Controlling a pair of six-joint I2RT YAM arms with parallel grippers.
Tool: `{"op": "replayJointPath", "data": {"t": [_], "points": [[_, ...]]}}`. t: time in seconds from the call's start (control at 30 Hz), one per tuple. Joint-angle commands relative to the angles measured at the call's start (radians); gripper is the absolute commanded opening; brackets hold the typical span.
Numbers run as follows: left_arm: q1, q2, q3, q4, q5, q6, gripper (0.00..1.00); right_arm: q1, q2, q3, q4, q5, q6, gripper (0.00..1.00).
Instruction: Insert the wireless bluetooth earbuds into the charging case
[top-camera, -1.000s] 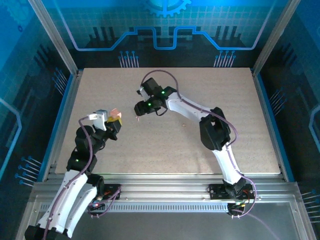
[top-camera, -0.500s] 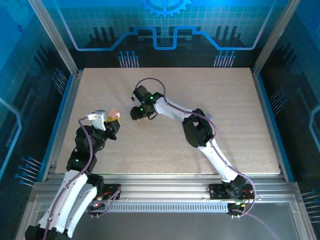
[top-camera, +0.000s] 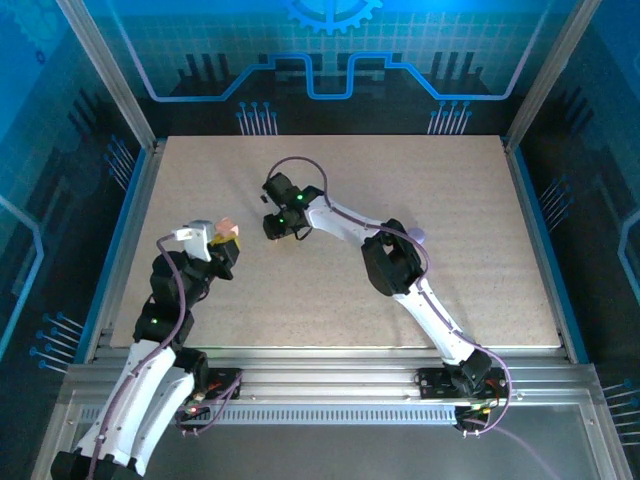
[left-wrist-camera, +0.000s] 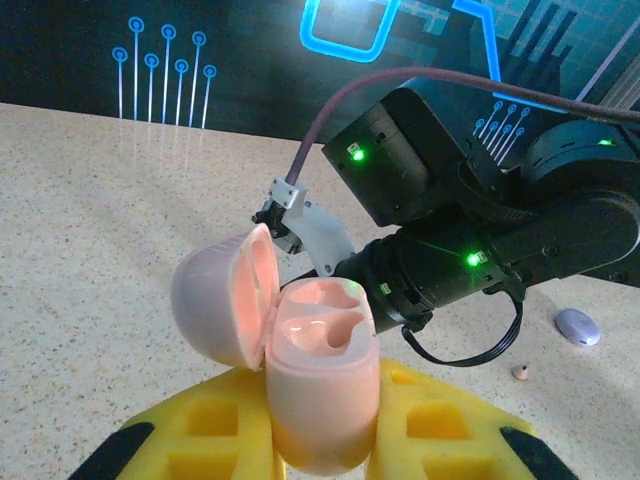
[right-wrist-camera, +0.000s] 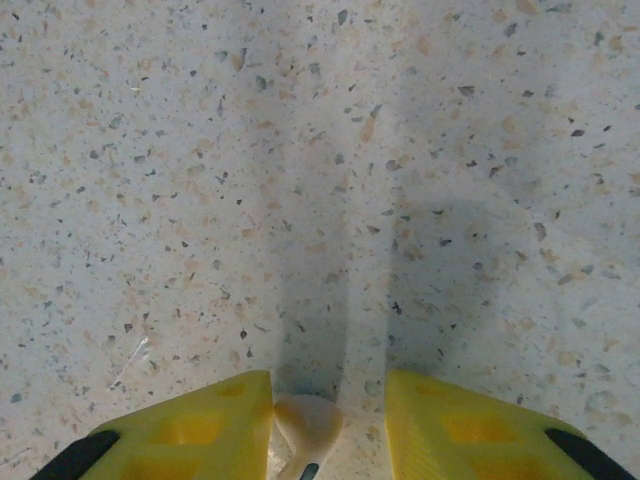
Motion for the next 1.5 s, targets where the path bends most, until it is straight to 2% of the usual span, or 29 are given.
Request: {"op": "replayJointPath", "data": {"t": [0.0, 0.33, 0.83, 1.13, 1.47], "points": [[0.012, -0.006, -0.015, 0.021, 0.001, -0.014, 0.14, 0.032, 0.034, 0.026, -0.044, 0.017, -0.021, 0.32], [0.014, -0.008, -0.014, 0.014, 0.006, -0.011, 0.14, 0.045, -0.020, -0.024, -0.065, 0.044, -0.050, 0.24], [0.012, 0.023, -0.030, 0.042, 0.069, -0.027, 0.13, 0.030, -0.428, -0.583, 0.149, 0.060, 0.006, 0.19], [-0.014, 0.136, -0.090, 0.208, 0.163, -0.072, 0.13, -0.012, -0.701, -0.890, 0.335, 0.041, 0.042, 0.19], [-0.176, 0.365, -0.108, 0.508, 0.228, 0.046, 0.13, -0.070, -1.061, -1.169, 0.488, -0.029, -0.028, 0.20]]}}
